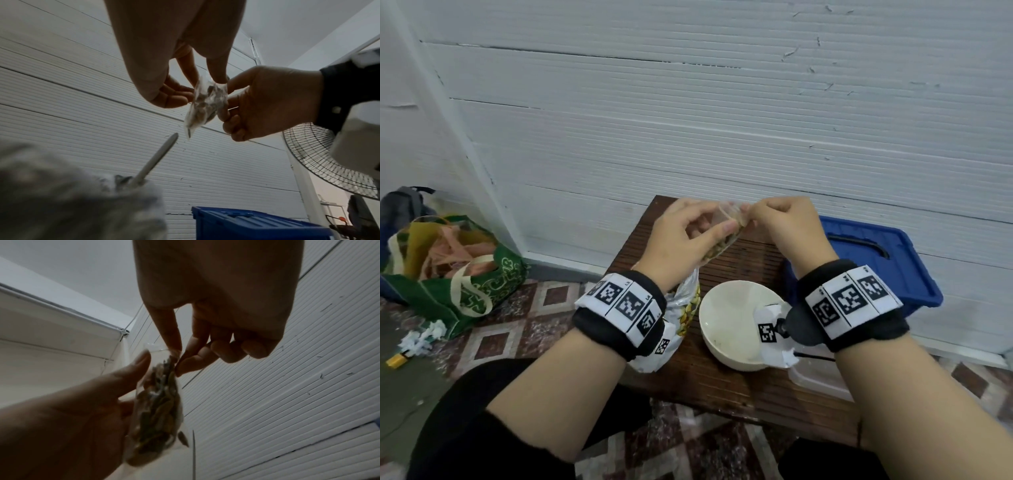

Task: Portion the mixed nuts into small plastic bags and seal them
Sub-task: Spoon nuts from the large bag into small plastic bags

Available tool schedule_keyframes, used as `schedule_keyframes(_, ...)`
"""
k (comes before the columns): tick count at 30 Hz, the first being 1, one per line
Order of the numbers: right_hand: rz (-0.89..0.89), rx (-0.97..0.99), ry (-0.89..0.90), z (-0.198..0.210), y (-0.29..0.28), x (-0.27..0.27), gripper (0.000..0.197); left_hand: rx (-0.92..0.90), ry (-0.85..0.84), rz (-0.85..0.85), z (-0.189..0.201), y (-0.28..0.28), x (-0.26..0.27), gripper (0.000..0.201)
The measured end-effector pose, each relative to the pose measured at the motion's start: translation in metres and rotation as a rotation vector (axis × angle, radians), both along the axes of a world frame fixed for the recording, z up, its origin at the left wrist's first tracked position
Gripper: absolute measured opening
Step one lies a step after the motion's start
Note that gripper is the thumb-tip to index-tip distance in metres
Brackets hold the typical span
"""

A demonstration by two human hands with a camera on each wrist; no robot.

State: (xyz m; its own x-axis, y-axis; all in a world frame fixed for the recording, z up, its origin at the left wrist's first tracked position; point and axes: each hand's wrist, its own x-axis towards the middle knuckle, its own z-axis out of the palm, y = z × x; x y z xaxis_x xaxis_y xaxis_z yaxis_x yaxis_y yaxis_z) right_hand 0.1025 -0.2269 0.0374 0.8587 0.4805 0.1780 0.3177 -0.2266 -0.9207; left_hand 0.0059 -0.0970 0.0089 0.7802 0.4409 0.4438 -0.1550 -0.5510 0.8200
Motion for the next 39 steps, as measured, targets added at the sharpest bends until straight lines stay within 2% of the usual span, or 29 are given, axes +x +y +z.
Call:
schedule_keyframes(2,-0.019,0.035,0.041,0.002,-0.01,0.003,0.026,-0.041,-0.005,-0.032,0.0,-0.011,0.006,0.036)
schedule_keyframes(5,-0.049,0.052,0.071,0.004,-0.03,0.006,0.041,-0.104,-0.013,-0.121,-0.003,-0.027,0.012,0.044)
schedule_keyframes(8,-0.123,0.039,0.057,-0.002,-0.052,0.011,0.031,-0.154,-0.001,-0.18,-0.009,-0.041,0.016,0.04)
schedule_keyframes(11,-0.222,-0.027,0.052,-0.017,-0.079,0.021,0.028,-0.153,0.104,-0.192,-0.022,-0.052,0.019,0.031)
schedule_keyframes(16,-0.333,-0.281,0.076,-0.05,-0.118,0.033,0.031,-0.107,0.325,-0.181,-0.059,-0.059,0.023,0.024)
schedule_keyframes(18,-0.327,-0.439,0.089,-0.063,-0.124,0.034,0.034,-0.056,0.413,-0.148,-0.071,-0.059,0.024,0.026)
schedule_keyframes(21,-0.28,-0.625,0.16,-0.084,-0.125,0.035,0.026,0.023,0.548,-0.103,-0.084,-0.058,0.026,0.03)
schedule_keyframes(24,-0.266,-0.711,0.2,-0.106,-0.118,0.039,0.022,0.078,0.671,-0.092,-0.095,-0.057,0.028,0.035)
schedule_keyframes(28,-0.222,-0.747,0.238,-0.122,-0.107,0.036,0.022,0.134,0.763,-0.113,-0.105,-0.058,0.028,0.047)
schedule_keyframes(32,-0.206,-0.704,0.268,-0.128,-0.106,0.034,0.027,0.119,0.845,-0.123,-0.118,-0.063,0.032,0.055)
schedule_keyframes(35,-0.206,-0.656,0.273,-0.128,-0.109,0.034,0.025,0.127,0.829,-0.078,-0.122,-0.067,0.035,0.048)
schedule_keyframes(39,-0.219,-0.594,0.222,-0.126,-0.112,0.033,0.021,0.061,0.799,0.0,-0.122,-0.07,0.039,0.026)
